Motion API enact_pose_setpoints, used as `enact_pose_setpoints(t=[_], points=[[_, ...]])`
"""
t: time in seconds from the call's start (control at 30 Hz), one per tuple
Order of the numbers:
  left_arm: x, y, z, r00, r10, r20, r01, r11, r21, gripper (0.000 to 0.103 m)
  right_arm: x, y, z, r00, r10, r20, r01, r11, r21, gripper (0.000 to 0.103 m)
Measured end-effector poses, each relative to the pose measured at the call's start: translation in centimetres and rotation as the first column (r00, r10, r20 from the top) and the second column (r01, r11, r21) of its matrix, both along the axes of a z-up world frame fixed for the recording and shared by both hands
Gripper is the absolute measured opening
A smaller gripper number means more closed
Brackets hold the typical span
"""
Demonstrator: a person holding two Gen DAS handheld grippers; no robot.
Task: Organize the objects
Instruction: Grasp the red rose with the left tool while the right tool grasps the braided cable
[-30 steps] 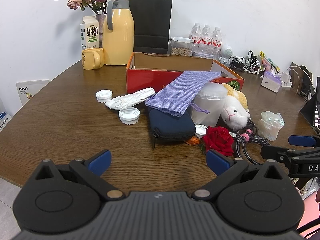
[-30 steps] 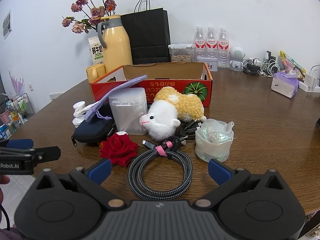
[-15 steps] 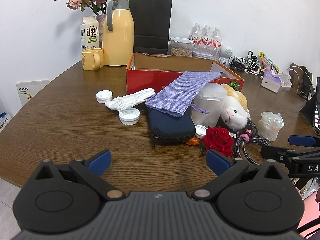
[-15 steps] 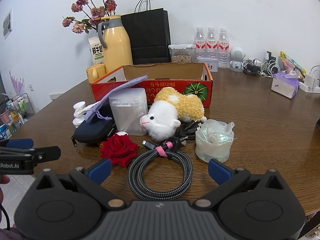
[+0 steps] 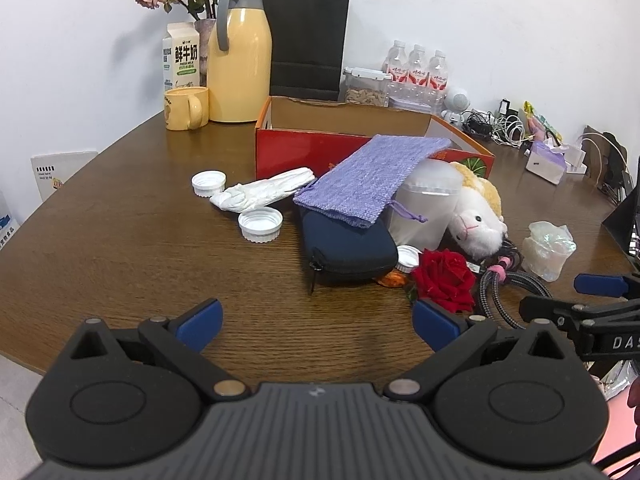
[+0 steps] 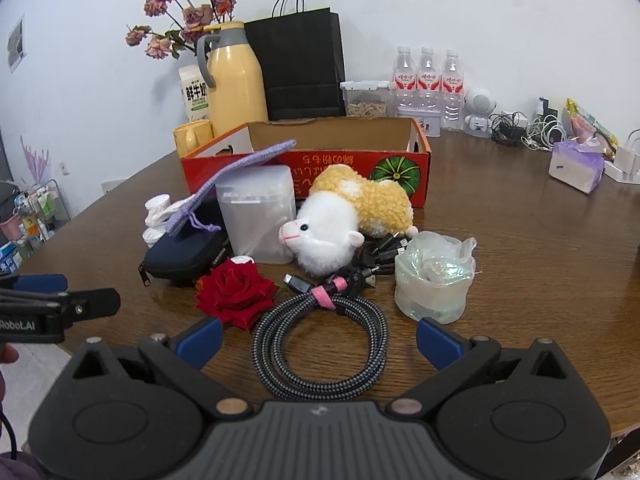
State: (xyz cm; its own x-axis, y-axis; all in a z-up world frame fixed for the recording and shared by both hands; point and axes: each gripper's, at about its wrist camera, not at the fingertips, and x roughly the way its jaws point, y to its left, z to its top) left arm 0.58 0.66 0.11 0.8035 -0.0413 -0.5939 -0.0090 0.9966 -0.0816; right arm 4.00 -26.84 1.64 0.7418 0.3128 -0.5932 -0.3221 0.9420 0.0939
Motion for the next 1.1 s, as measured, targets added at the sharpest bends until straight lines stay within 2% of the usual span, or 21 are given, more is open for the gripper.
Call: enact_pose_setpoints(t=[0.33,0.5,0.8,0.87,0.93,1.1], points=[[1.6,1.2,-1.0,0.999,0.026,-0.027,-0.027,0.999,-0.03,0.103,2.8,1.2,-2.8,0.998,0.005,-0.056,-0.009,0.997,-0.072,0.103],[2.3,1.5,-1.6,0.998,0.037,-0.052,-0.039,0.999,-0.034,0.103,3.5,1.9,-3.3,0.999,0.012,-0.048,-0.017,0.995,-0.102,0.103],[2.5,1.5,-2.0,0.997,0.038,-0.068,-0.041,0.999,-0.035,0.103,3.9,2.1,-3.5,0.999,0.028,-0.032,-0.032,0.994,-0.101,0.103],[2.4,1.3,-1.9,0.997,0.036,-0.067,-0.038,0.999,-0.034,0.103,3.9,2.0,-3.5,0.999,0.038,-0.026,-0.041,0.995,-0.094,0.101],[2.3,1.1,-1.8,0.998,0.03,-0.063,-0.032,0.999,-0.031,0.103,3.8,1.8,-3.4,0.999,0.046,-0.01,-0.046,0.995,-0.085,0.09],[2.2,0.1,-1.2,0.999,0.006,-0.033,-0.006,1.0,-0.022,0.103,3.6,1.2,-3.3,0.997,0.074,0.006,-0.073,0.995,-0.069,0.086]])
